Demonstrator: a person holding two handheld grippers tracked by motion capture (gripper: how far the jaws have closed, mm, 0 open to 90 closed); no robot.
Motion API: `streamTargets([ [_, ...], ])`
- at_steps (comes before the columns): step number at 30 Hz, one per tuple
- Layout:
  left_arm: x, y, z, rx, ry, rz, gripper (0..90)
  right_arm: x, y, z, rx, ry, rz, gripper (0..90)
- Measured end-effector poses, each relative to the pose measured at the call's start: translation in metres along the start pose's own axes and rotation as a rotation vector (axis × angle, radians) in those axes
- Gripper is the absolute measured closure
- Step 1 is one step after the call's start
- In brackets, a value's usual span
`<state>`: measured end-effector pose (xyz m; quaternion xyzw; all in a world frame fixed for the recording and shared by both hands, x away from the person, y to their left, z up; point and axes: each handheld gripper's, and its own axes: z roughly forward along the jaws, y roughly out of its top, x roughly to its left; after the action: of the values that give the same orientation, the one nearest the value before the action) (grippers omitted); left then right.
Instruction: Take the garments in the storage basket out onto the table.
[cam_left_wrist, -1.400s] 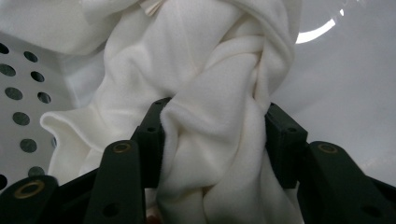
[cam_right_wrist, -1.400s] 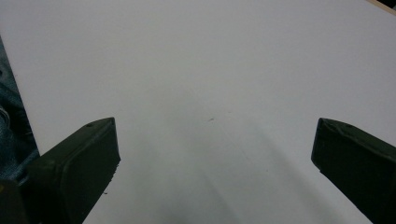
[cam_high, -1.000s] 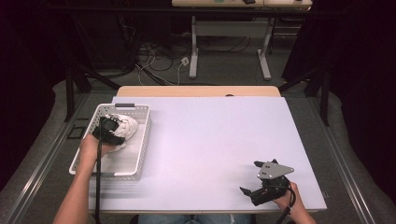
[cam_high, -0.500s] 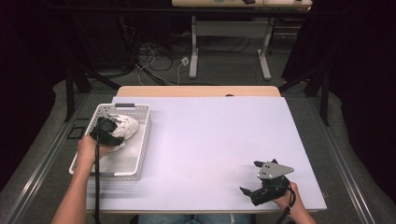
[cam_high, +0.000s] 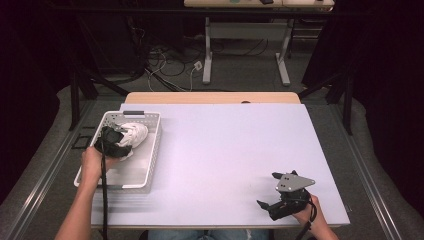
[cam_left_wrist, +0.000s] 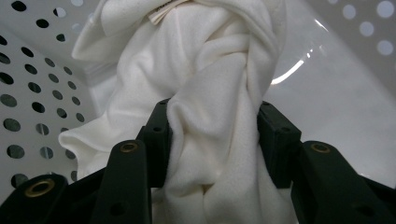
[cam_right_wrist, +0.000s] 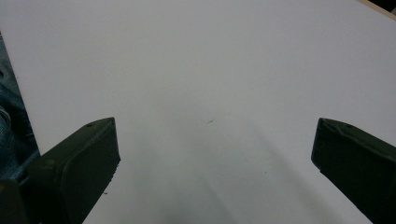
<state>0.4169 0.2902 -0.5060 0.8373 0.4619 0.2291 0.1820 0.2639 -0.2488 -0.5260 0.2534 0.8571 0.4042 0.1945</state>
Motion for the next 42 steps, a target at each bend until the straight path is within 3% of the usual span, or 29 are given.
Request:
streamTargets([
  [15, -0.008, -0.001, -0.012, -0.052, 0.022, 0.022, 54.3, 0.000, 0.000, 0.000, -0.006, -0.002, -0.003, 0.6],
  [42, -0.016, 0.002, -0.025, -0.096, 0.051, 0.043, 54.2, 0.000, 0.000, 0.000, -0.007, -0.001, -0.002, 0.6],
])
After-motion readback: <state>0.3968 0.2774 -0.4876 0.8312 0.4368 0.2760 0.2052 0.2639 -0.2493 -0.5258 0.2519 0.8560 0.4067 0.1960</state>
